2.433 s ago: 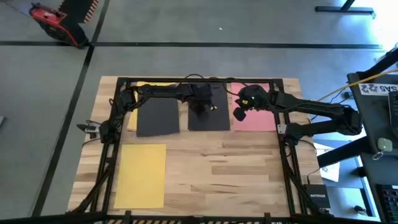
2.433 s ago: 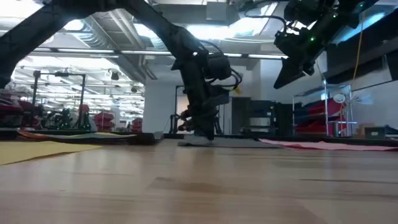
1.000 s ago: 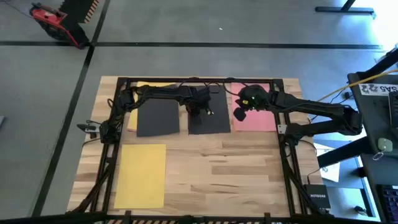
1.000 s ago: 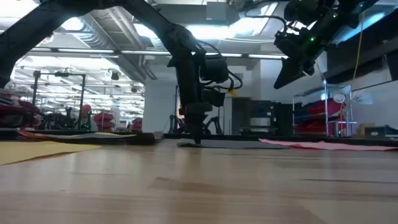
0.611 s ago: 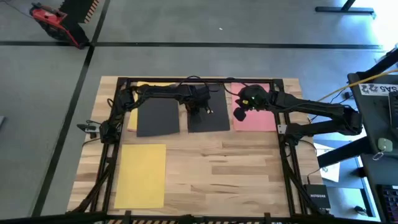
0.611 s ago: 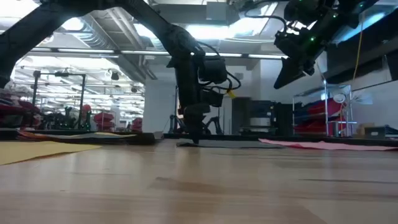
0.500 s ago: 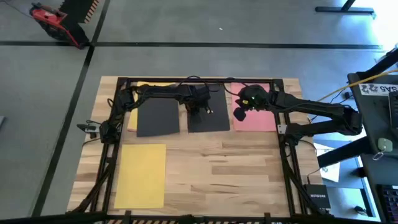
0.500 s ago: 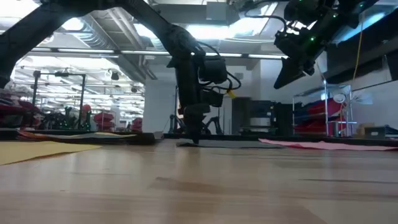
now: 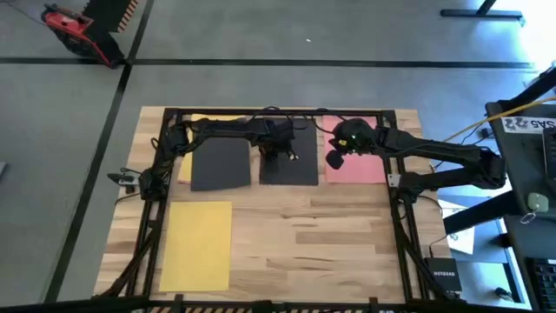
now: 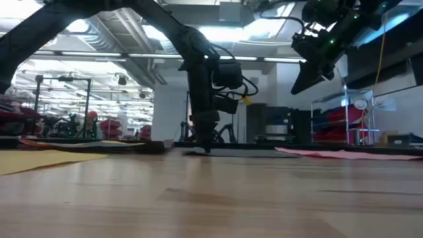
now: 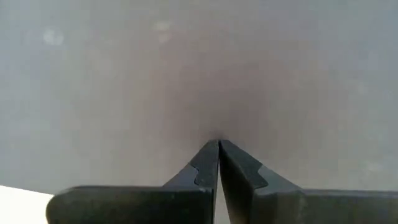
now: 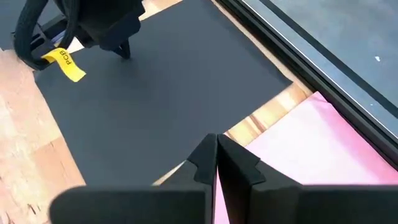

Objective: Organize paper
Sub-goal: Move the black paper to the top center of the table

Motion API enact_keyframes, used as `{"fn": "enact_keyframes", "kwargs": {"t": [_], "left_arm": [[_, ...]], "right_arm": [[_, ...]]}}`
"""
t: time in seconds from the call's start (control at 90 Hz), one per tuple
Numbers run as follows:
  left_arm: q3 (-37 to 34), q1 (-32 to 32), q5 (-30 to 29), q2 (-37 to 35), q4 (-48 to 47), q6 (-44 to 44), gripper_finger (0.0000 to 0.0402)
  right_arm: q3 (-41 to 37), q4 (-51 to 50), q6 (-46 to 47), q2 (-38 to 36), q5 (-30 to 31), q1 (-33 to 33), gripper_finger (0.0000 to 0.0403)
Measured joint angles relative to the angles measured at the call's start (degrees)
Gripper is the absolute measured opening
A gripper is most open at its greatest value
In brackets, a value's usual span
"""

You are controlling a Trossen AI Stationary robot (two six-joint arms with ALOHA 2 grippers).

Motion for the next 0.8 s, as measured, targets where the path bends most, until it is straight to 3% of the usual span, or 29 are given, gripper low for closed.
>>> {"fn": "enact_keyframes", "kwargs": {"t": [0.8], "left_arm": [[0.07,-0.22,0.56,-0.02,-0.17,-9.92,0.0]], "right_arm": [[0.0,-0.01,0.01,0.0,0.0,0.0,0.0]]}}
